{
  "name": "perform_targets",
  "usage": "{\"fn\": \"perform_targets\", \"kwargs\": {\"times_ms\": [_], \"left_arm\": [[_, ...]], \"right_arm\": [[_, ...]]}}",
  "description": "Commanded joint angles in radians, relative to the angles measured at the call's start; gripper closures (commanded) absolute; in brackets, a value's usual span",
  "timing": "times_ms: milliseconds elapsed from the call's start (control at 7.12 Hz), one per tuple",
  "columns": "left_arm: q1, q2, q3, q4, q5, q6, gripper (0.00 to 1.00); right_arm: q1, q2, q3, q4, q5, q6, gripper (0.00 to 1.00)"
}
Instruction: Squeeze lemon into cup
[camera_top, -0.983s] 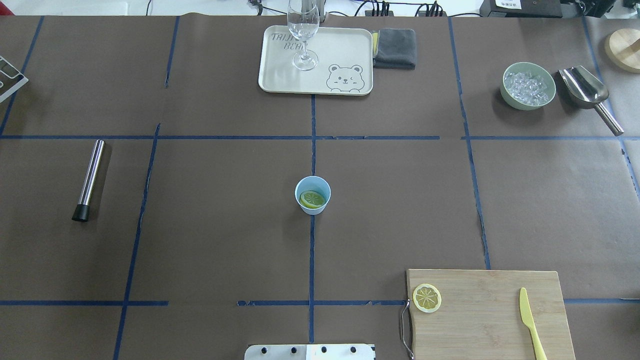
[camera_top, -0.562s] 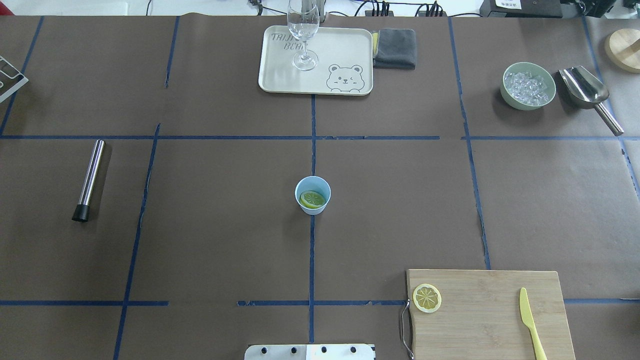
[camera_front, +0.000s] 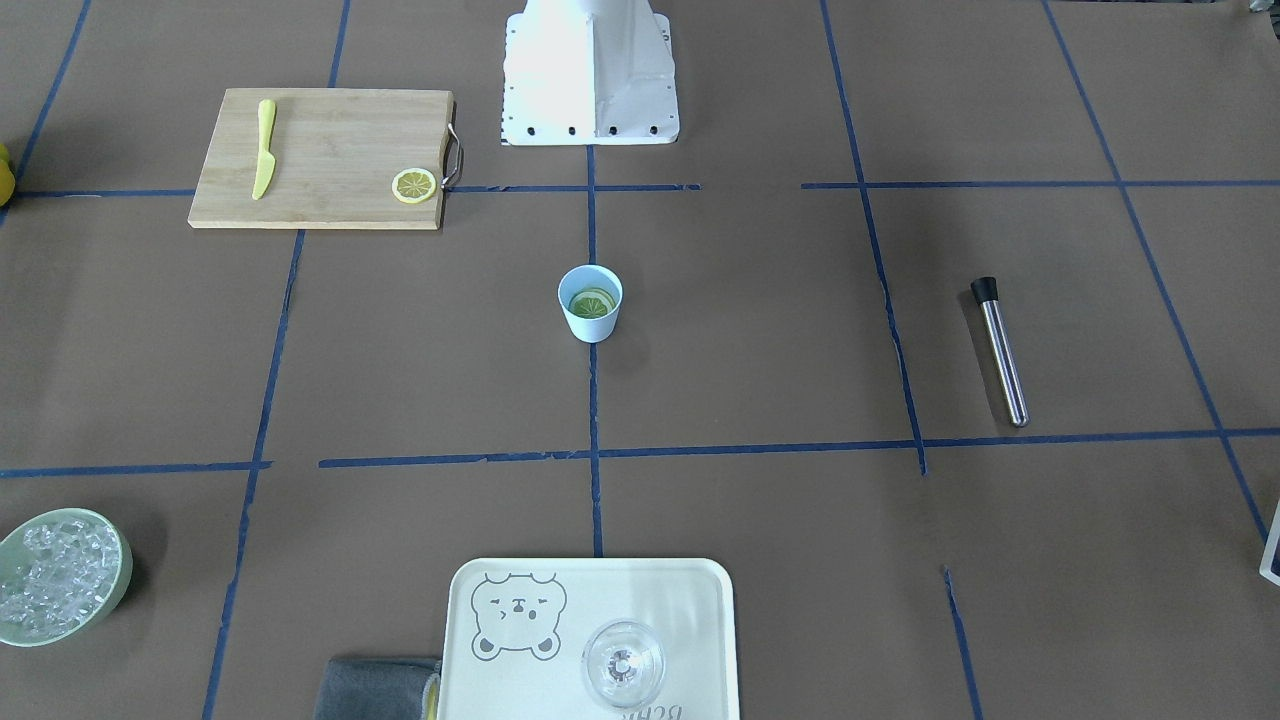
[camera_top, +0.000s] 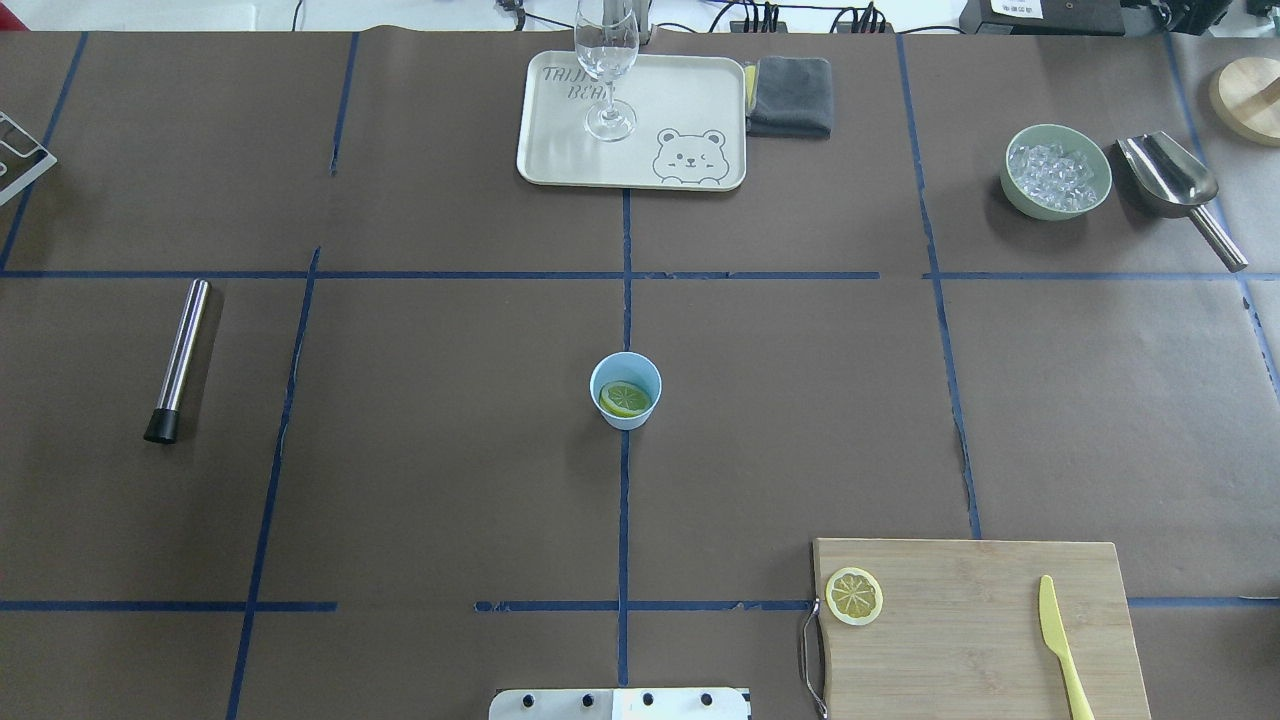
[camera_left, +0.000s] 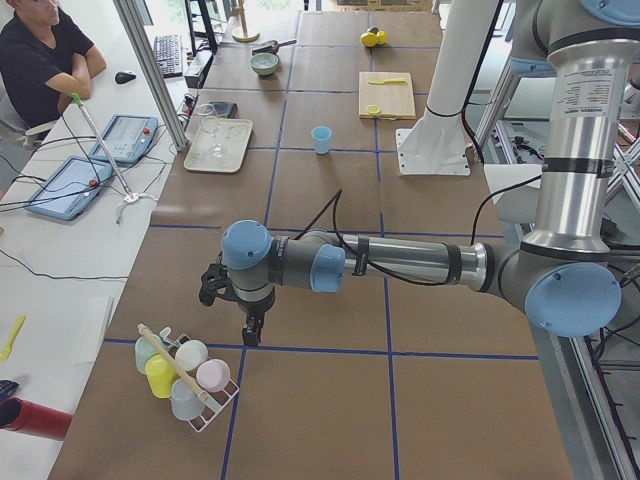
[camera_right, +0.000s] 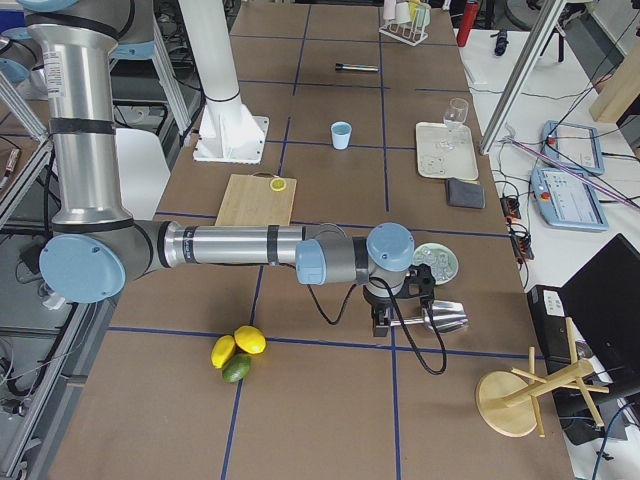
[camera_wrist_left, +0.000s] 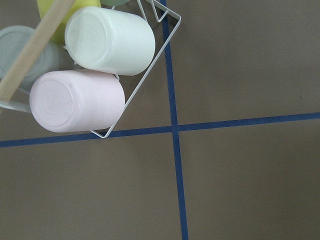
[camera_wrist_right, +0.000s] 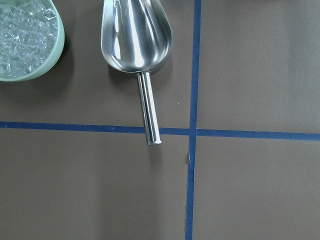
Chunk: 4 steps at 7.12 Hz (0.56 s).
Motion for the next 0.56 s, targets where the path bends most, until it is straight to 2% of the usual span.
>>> {"fn": "perform_targets", "kwargs": {"times_ms": [0,421], "left_arm": [[0.0,0.0,0.0,-0.001,0.0,0.0,0.0],[0.0,0.003,-0.015,-0.001,0.0,0.0,0.0]], "right_arm": [[0.0,-0.003,0.0,0.003,-0.003,0.001,0.0],[0.0,-0.003,0.006,0.007,-0.003,0.001,0.0]]}}
